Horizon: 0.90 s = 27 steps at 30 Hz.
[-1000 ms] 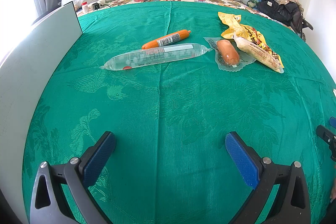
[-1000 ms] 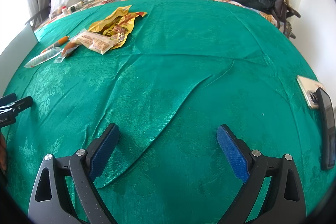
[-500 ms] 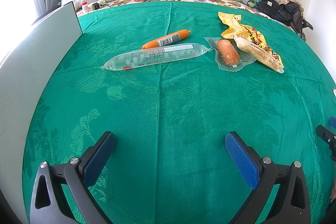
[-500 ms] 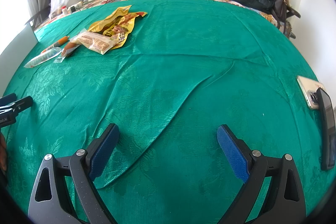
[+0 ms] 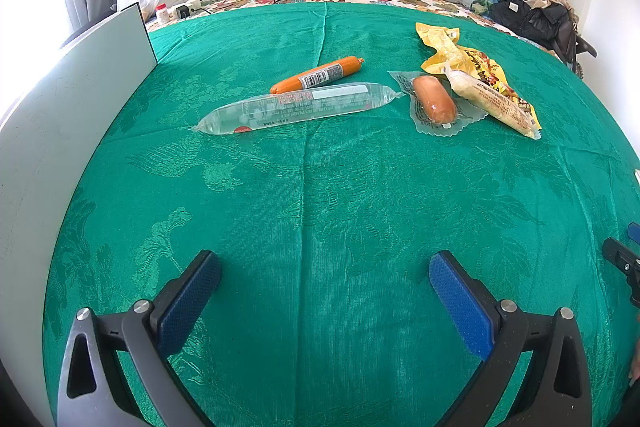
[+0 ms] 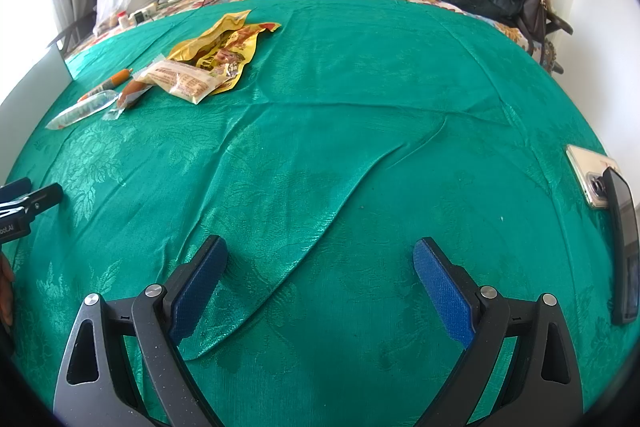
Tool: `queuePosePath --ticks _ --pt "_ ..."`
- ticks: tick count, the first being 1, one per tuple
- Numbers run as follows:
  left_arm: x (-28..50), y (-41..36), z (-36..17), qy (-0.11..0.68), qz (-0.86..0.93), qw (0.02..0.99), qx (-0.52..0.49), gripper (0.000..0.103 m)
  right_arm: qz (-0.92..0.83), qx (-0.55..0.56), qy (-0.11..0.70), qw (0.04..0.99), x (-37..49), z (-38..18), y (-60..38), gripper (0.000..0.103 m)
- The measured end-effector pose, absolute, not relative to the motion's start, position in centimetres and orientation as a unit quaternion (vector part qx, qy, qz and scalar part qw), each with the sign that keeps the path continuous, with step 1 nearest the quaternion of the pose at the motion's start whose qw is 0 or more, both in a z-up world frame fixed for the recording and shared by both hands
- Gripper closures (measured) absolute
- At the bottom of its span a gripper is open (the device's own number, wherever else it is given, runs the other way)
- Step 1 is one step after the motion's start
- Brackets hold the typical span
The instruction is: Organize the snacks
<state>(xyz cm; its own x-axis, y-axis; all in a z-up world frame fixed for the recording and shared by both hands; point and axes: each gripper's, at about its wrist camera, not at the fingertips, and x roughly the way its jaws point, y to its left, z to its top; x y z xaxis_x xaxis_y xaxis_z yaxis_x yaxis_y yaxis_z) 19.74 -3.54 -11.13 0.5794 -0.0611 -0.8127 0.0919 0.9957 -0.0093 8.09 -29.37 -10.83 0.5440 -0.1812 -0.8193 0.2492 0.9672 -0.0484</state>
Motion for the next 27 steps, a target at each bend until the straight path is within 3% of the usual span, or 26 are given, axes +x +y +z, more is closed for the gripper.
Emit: queuePosePath --ticks 13,18,21,27 --pt "19.7 -3.5 -11.1 0.457 -0.043 0.888 0.016 0.0 -0.122 0.037 0.462 0.878 8.1 -10.8 -29.4 0.006" --pt "22.3 -3.4 -10.6 0.519 -0.082 0.85 0.039 0.0 -0.122 0.037 0.462 0.878 8.1 -10.8 -29.4 0.006" --pt "24.9 -2.9 -8.9 0.517 -0.105 0.849 0.039 0.0 -0.122 0.037 0.462 0.878 8.1 -10.8 -29.4 0.006" --pt "30.6 -4.5 -8.2 0.5 -0.109 0.842 0.171 0.0 -0.122 0.037 0.462 0.878 8.1 -10.8 -29.4 0.006"
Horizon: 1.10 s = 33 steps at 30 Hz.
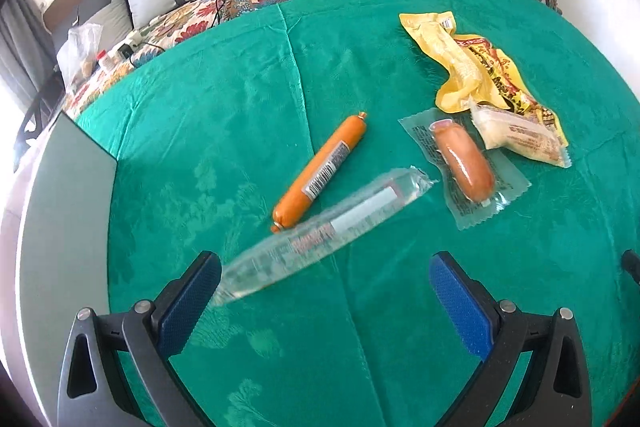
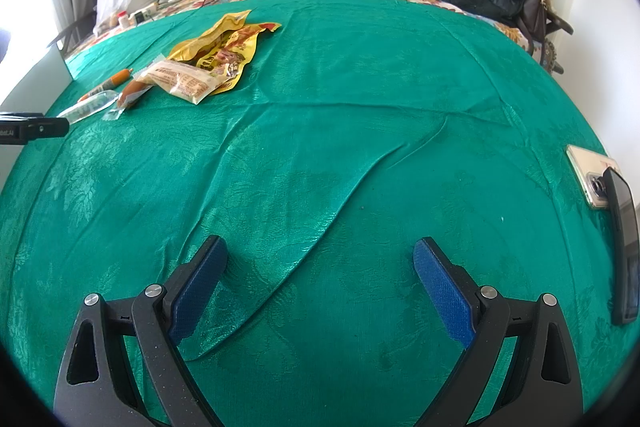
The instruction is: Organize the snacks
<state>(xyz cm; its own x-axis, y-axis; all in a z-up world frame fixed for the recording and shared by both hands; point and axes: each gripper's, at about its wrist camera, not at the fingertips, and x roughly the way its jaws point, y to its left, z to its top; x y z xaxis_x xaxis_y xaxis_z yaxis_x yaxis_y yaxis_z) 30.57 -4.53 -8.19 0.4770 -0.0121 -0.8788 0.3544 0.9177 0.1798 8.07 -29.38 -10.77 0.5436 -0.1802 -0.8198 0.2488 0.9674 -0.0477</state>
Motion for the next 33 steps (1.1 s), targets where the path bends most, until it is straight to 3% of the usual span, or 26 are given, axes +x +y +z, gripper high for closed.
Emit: queuePosePath --ticks 4,6,8,10,14,24,30,31,33 --pt "32.7 -4.4 -9.6 0.509 -0.111 0.829 0.202 0.004 -0.122 0.037 0.462 0.878 8.0 -10.8 -29.4 0.006" --pt "33.0 -3.6 -9.4 0.527 -0.144 0.823 0.158 0.024 -0.122 0.037 0.462 0.878 8.1 -10.8 -29.4 0.006" --pt "33.0 -3.0 -9.3 0.547 -0.163 0.812 0.12 0.055 -0.122 0.037 0.462 0.878 8.1 -10.7 -29.4 0.006" --pt "32.6 -2.7 -9.2 0.555 -0.164 0.809 0.108 0.073 -0.122 0.037 0.462 0.878 8.0 -10.7 -29.4 0.006" --pt "31.1 -2.0 -9.1 0.574 -0.151 0.801 0.07 0.084 -0.122 0.037 0.462 0.878 8.0 -10.7 -29.4 0.006" --pt "21.6 0.3 -9.4 0.598 -0.129 0.787 -0.079 0.084 -0.122 0.037 0.462 0.878 8.0 -10.7 -29.4 0.006" --pt "19.8 -0.3 -9.2 0.566 -0.145 0.809 -0.059 0.08 -0.122 0.037 0.462 0.878 8.0 -10.7 -29.3 0.006" --pt "19.8 -0.3 -9.1 0.559 -0.147 0.814 -0.056 0.071 -0.122 0.037 0.462 0.878 8.0 -10.7 -29.3 0.006" --pt "20.1 -0.7 -9.1 0.545 -0.136 0.826 -0.044 0.044 -0.122 0.037 0.462 0.878 8.0 -10.7 -29.3 0.006"
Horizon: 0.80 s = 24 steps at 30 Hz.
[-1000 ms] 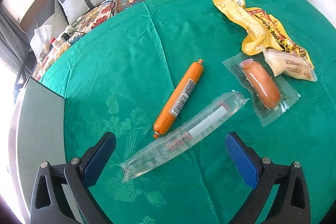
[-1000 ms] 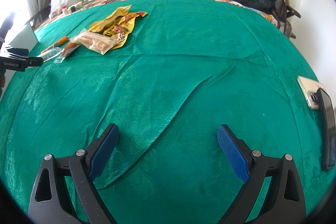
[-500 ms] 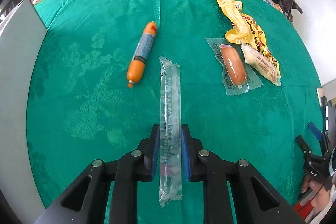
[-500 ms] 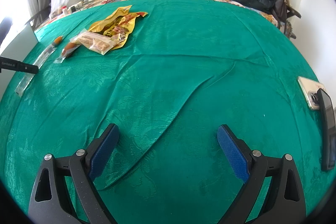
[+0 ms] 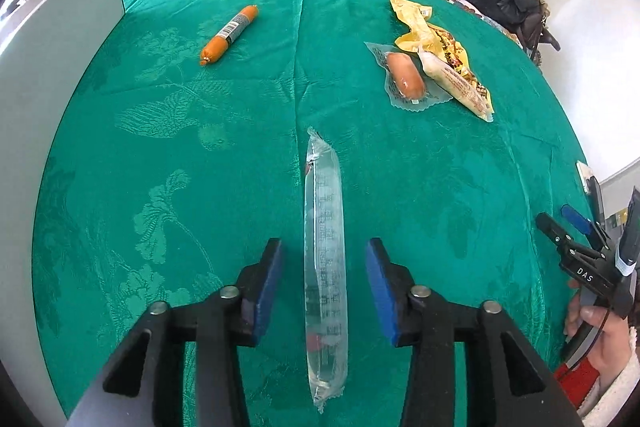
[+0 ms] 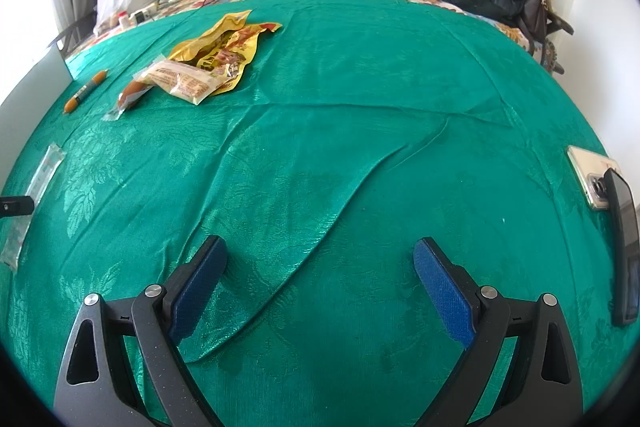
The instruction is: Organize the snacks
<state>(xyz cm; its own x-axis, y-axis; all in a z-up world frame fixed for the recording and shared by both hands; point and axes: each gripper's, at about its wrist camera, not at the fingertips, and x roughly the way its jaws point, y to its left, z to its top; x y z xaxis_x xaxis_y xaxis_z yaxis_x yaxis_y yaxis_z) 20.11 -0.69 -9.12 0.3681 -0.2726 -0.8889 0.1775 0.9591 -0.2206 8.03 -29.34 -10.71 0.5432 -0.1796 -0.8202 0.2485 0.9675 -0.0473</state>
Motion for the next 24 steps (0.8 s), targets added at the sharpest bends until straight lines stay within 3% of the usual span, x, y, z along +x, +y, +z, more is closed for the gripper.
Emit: queuePosePath --ticks 1,2,7,10,24 --pt "20.3 -0.8 -9.2 0.541 -0.116 0.832 -0.031 0.023 -0.122 0.037 0.462 0.878 8.0 -10.7 -29.3 0.006" --pt "20.5 -0.8 -9.4 0.536 -0.098 0.838 -0.021 0.017 -0.122 0.037 0.462 0.878 8.0 -10.7 -29.3 0.006" --pt "20.8 -0.6 -10.4 0.516 -0.061 0.854 0.027 0.014 -0.122 0.037 0.462 0.878 8.0 -10.7 -29.3 0.006" --pt "20.6 0.3 -10.9 0.503 -0.056 0.862 0.028 0.001 -0.122 0.037 0.462 0.878 8.0 -10.7 -29.3 0.006" --pt "20.1 1.3 -11.2 0.457 -0.052 0.888 0.026 0.0 -0.122 0.037 0.462 0.877 8.0 -10.7 -29.3 0.006"
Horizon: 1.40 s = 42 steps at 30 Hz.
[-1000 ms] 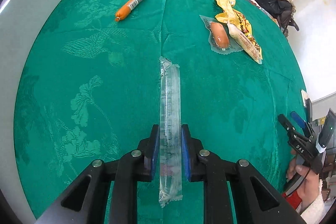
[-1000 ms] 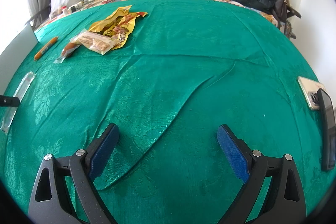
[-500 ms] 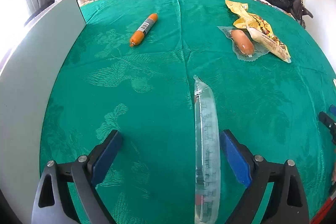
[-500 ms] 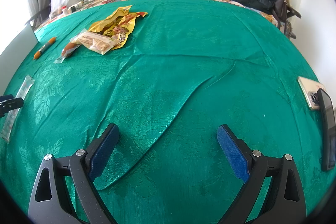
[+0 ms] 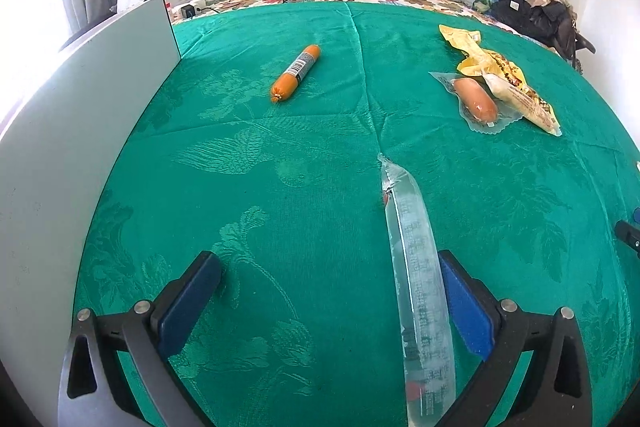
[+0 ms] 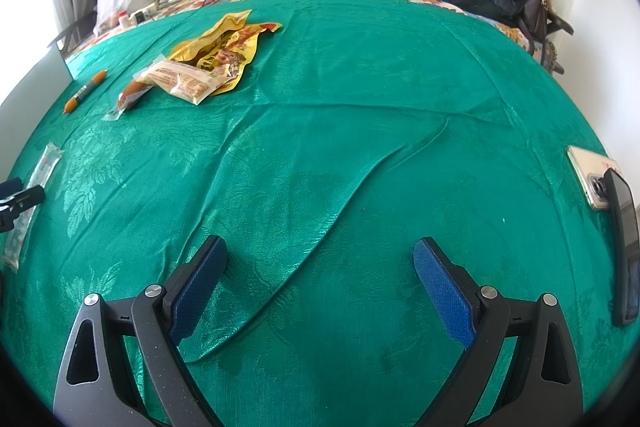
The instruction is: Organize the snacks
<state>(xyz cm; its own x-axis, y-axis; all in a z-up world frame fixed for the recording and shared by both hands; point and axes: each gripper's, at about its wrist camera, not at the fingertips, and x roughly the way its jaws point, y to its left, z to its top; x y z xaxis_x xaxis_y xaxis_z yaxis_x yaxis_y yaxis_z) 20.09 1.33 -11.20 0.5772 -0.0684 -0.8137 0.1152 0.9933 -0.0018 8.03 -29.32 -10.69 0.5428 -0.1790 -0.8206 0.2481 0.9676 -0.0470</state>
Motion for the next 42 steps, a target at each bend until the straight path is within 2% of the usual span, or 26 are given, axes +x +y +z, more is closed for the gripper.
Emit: queuePosePath --ticks 11,14,18,23,28,31,33,34,35,37,42 --pt "20.1 1.4 -11.2 0.457 -0.052 0.888 0.024 0.0 -0.122 0.037 0.464 0.876 8.1 -10.6 -29.0 0.007" --pt "20.1 1.4 -11.2 0.457 -0.052 0.888 0.024 0.0 -0.095 0.046 0.46 0.881 10.0 -9.3 -27.7 0.007" --pt "20.1 1.4 -11.2 0.457 -0.052 0.888 0.024 0.0 -0.026 0.003 0.427 0.904 15.7 -6.5 -24.3 0.008" --pt "20.0 1.4 -11.2 0.457 -0.052 0.888 0.024 0.0 0.056 -0.06 0.481 0.873 24.1 -7.5 -19.8 0.011" --pt "20.0 1.4 -11.2 0.457 -0.052 0.888 0.023 0.0 0.093 -0.125 0.537 0.829 27.1 -10.4 -16.4 0.013" --pt "20.0 1.4 -11.2 0.457 -0.052 0.888 0.023 0.0 0.092 -0.135 0.537 0.827 26.7 -10.7 -15.9 0.041" --pt "20.0 1.4 -11.2 0.457 -0.052 0.888 0.023 0.0 0.088 -0.119 0.535 0.832 26.2 -10.2 -16.1 0.054" --pt "20.0 1.4 -11.2 0.457 -0.052 0.888 0.023 0.0 0.081 -0.109 0.535 0.834 25.9 -9.8 -16.5 0.079" --pt "20.0 1.4 -11.2 0.457 -0.052 0.888 0.023 0.0 0.081 -0.088 0.539 0.834 25.6 -9.5 -16.9 0.087" --pt "20.0 1.4 -11.2 0.457 -0.052 0.888 0.023 0.0 0.086 -0.035 0.543 0.835 24.5 -8.9 -18.0 0.092" --pt "20.0 1.4 -11.2 0.456 -0.052 0.888 0.023 0.0 0.113 0.156 0.531 0.825 18.6 -8.2 -22.2 0.092"
